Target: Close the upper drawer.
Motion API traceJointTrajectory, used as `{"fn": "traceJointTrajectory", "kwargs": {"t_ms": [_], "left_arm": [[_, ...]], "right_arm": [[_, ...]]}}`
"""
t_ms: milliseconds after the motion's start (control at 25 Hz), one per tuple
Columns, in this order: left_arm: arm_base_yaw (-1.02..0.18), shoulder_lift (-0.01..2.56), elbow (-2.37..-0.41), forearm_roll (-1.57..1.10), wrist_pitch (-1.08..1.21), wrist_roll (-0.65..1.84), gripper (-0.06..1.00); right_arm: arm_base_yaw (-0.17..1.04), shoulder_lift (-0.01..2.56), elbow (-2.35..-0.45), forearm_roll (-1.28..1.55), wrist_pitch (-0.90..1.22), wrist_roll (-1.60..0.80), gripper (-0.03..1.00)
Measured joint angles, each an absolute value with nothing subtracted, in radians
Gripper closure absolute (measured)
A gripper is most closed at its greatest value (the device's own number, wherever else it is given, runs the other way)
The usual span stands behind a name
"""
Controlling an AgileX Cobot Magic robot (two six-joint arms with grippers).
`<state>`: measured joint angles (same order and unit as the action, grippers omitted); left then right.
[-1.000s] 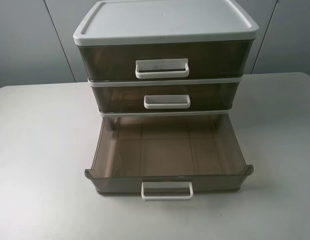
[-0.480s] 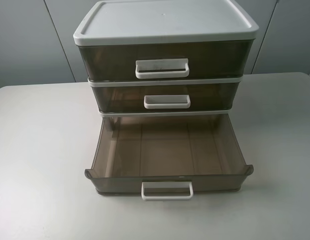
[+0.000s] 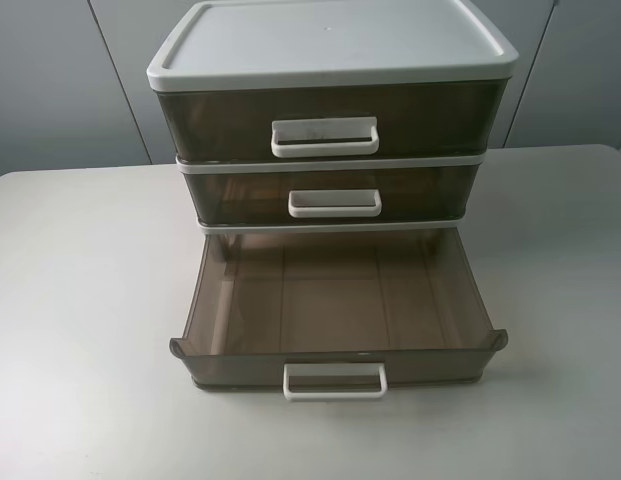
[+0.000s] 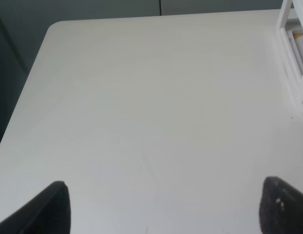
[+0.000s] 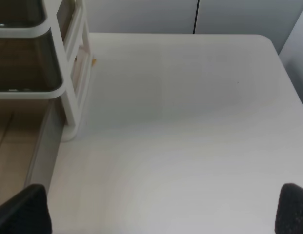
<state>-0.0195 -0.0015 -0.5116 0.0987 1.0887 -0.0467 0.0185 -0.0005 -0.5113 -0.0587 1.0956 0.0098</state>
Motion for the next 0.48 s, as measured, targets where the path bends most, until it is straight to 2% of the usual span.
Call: {"fn": "traceJointTrajectory", "kwargs": {"t_ms": [480], "left_arm": [[-0.019,-0.001,-0.512,0.099,1.089,-0.047,0.20]], "right_arm": [[0.018,0.000,-0.511,-0.059,1.096,0.014,0.27]]}}
